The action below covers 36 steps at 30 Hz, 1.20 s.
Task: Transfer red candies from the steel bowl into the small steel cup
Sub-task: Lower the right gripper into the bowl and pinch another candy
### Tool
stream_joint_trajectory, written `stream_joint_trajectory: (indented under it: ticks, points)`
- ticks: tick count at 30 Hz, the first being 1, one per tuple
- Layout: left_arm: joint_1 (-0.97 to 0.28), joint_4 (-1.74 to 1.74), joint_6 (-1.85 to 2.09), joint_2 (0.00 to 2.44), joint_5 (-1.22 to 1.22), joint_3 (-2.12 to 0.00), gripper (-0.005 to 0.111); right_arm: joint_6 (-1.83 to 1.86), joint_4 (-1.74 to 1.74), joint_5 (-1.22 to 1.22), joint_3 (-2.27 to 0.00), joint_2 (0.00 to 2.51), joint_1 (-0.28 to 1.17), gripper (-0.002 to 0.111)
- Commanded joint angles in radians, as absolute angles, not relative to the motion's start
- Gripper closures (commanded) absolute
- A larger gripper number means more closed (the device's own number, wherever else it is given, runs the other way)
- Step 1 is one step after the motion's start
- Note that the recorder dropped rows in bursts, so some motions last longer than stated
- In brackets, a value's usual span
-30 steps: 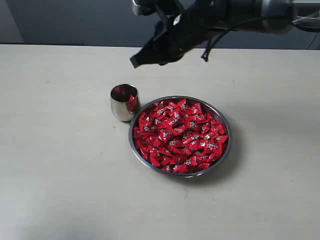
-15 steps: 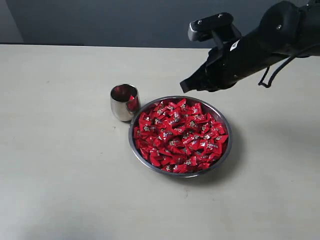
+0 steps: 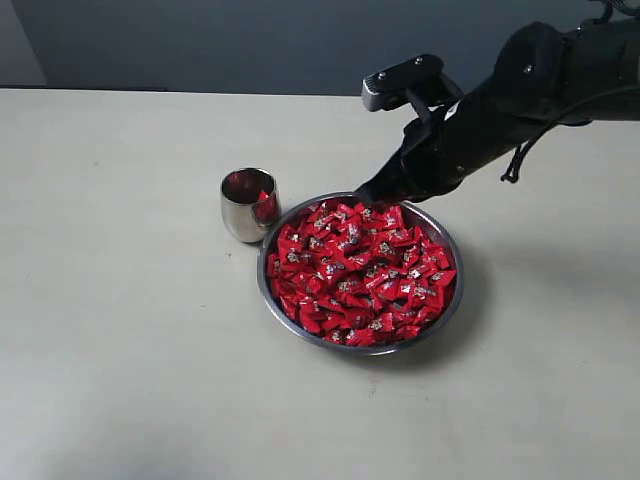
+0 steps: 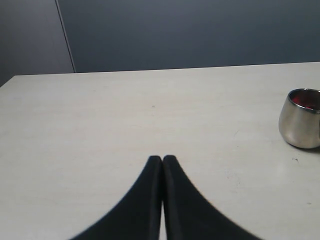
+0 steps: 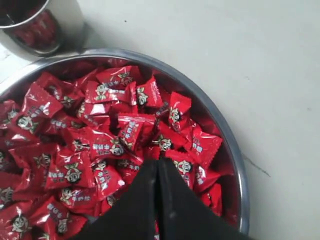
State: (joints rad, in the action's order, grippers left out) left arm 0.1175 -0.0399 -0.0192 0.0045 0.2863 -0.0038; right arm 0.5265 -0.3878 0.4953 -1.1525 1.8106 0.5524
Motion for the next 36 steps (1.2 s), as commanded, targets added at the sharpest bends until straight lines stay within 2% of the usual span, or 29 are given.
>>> stream_joint_trajectory:
  ticks: [1, 13, 22, 27, 33, 35, 36]
  points:
    - [0.118, -0.038, -0.02, 0.0, 0.284, 0.0, 0.106, 0.534, -0.401, 0.567, -1.226, 1.858, 0.55, 0.109]
    - [0.118, -0.038, -0.02, 0.0, 0.284, 0.0, 0.106, 0.665, -0.359, 0.693, -1.252, 1.912, 0.55, 0.109]
    - [0.118, -0.038, -0.02, 0.0, 0.284, 0.0, 0.106, 0.684, -0.248, 0.689, -1.252, 1.912, 0.55, 0.109]
    - [0.118, -0.038, -0.02, 0.0, 0.284, 0.0, 0.106, 0.684, -0.305, 0.703, -1.252, 1.912, 0.55, 0.109]
    - [0.118, -0.038, -0.02, 0.0, 0.284, 0.0, 0.106, 0.726, -0.297, 0.62, -1.252, 1.912, 0.581, 0.109]
    - [0.118, -0.038, -0.02, 0.0, 0.284, 0.0, 0.106, 0.726, -0.299, 0.62, -1.252, 1.912, 0.583, 0.099]
    - [0.118, -0.038, -0.02, 0.0, 0.284, 0.0, 0.106, 0.726, -0.296, 0.618, -1.252, 1.912, 0.583, 0.09]
